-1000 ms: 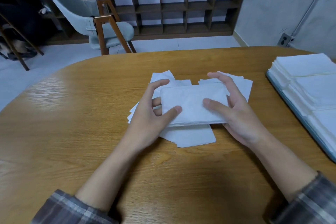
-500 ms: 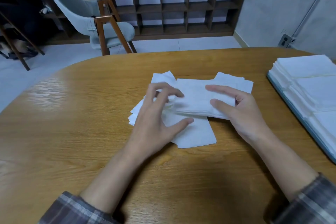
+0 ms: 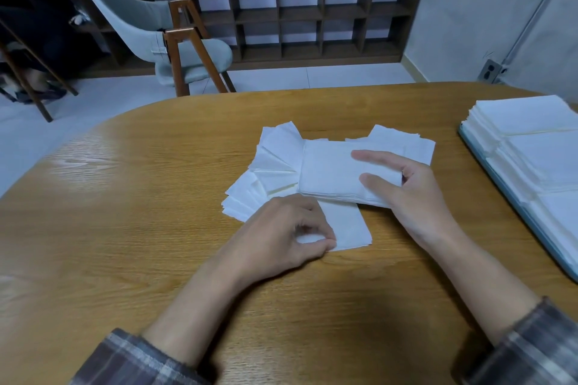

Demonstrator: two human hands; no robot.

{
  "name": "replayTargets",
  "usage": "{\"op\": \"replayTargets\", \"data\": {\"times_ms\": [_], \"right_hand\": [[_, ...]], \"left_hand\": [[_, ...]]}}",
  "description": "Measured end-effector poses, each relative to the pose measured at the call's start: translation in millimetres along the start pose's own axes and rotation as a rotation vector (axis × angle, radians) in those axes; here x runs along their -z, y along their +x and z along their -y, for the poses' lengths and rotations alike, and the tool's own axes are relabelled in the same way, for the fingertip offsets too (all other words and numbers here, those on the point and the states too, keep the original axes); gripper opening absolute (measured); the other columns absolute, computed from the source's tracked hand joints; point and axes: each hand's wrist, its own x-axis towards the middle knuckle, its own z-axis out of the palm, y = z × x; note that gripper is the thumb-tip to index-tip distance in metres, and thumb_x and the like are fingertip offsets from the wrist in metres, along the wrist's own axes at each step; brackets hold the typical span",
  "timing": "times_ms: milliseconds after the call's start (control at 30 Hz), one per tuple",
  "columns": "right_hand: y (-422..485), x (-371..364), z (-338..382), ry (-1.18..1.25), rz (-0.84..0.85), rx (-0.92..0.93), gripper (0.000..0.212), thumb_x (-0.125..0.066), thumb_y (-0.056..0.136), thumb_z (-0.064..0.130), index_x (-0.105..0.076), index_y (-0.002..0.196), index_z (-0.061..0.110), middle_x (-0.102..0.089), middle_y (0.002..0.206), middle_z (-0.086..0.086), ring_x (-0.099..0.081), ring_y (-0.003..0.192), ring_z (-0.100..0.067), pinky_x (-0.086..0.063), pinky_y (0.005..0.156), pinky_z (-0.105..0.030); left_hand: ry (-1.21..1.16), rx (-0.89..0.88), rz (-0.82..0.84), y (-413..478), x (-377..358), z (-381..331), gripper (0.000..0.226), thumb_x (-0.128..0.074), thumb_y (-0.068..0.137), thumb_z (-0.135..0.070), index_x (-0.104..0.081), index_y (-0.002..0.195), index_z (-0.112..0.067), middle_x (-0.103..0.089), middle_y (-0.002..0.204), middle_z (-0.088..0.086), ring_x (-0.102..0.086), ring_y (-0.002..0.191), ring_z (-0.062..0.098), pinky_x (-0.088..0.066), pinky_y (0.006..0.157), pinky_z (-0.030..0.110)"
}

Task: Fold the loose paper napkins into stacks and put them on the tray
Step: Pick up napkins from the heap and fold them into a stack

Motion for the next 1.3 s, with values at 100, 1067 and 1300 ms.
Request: {"op": "replayTargets", "data": {"times_ms": [100, 1067, 1300], "right_hand": [[-1, 1, 1, -0.005, 0.007, 0.001, 0.034, -0.07, 0.097, 0.005, -0.079, 0.117, 0.031, -0.073, 0.121, 0.029, -0.054, 0.125, 0.017, -0.034, 0.095, 0.004], [-2, -1, 3, -0.04, 0.06, 0.093, 0.035, -0.062, 0.1, 0.0, -0.079, 0.115, 0.026, -0.074, 0.119, 0.028, -0.056, 0.124, 0.014, -0.035, 0.101, -0.001], [-3, -1, 4, -0.062, 0.045, 0.109, 0.031, -0.061, 0.102, 0.005, -0.081, 0.11, 0.027, -0.075, 0.115, 0.026, -0.059, 0.124, 0.009, -0.036, 0.102, -0.005]], "left_hand": [[0.002, 0.023, 0.023, 1, 3, 1, 0.012, -0.086, 0.087, -0.035, -0.081, 0.096, -0.03, -0.07, 0.095, -0.018, -0.064, 0.099, 0.004, -0.043, 0.078, 0.015], [-0.299, 0.11, -0.225, 2, 22, -2, 0.007, -0.063, 0.106, -0.017, -0.066, 0.101, -0.02, -0.071, 0.088, -0.011, -0.067, 0.09, 0.01, -0.053, 0.087, 0.034], [-0.433, 0.076, -0.42, 7, 16, -11, 0.009, -0.059, 0.106, -0.008, -0.062, 0.098, -0.009, -0.049, 0.065, -0.018, -0.044, 0.064, 0.004, -0.036, 0.068, 0.013]]}}
